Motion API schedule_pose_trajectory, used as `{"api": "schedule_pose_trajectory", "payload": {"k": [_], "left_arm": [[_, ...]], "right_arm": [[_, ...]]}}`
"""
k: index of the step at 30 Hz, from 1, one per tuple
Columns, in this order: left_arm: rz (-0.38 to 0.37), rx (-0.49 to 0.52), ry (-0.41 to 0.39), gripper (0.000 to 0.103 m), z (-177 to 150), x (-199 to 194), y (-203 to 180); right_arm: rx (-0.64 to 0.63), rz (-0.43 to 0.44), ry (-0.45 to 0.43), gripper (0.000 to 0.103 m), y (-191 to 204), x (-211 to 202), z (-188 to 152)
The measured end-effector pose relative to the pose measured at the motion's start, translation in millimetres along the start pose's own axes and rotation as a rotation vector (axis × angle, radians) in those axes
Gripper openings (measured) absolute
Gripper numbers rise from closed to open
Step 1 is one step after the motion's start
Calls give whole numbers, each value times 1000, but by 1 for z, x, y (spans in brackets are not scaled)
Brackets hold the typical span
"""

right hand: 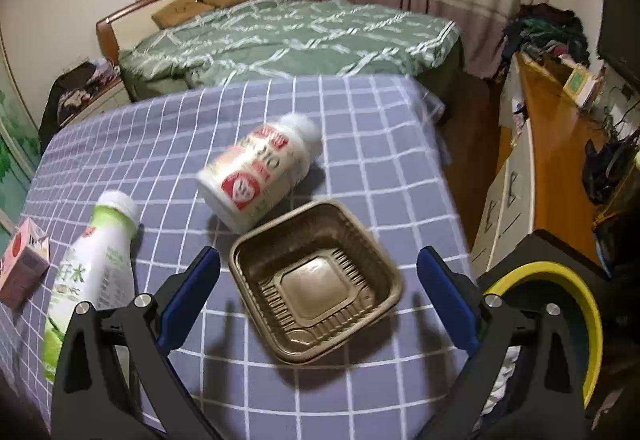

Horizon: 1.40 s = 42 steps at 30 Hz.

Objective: Collect trash
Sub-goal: 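Carry the brown tray over the bin and open the right tool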

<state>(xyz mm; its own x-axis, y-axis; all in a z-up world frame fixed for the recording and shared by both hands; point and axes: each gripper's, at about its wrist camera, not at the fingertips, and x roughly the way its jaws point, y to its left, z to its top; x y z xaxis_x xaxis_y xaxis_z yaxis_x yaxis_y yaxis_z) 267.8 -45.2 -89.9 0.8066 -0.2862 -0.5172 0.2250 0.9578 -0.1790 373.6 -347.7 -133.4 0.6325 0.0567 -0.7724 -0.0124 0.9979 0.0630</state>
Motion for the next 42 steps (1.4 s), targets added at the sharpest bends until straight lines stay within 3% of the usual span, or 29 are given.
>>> {"api": "schedule_pose_trajectory", "payload": {"k": [4, 7, 17, 24, 26, 29, 35, 42], "left_arm": [[1, 4, 2, 98, 0, 1, -1], [1, 7, 2, 98, 0, 1, 0], [7, 14, -1, 98, -2, 2, -1], [3, 13, 7, 98, -2, 2, -3], [1, 15, 7, 98, -2, 3, -3], [-1, 18, 10, 98, -2, 3, -3], [0, 25, 9, 98, -2, 2, -6], [-2, 24, 10, 98, -3, 2, -7]], "right_arm": [[-21, -31, -6, 94, 5, 4, -1], [5, -20, 24, 73, 2, 8, -2], [44, 71, 23, 72, 2, -18, -1], [69, 106, -96, 72, -13, -87, -13], [112, 75, -111, 72, -33, -98, -21], [181, -48, -131, 73, -72, -111, -34], [289, -202, -90, 74, -128, -107, -59], [320, -288, -18, 83, -144, -91, -80]]}}
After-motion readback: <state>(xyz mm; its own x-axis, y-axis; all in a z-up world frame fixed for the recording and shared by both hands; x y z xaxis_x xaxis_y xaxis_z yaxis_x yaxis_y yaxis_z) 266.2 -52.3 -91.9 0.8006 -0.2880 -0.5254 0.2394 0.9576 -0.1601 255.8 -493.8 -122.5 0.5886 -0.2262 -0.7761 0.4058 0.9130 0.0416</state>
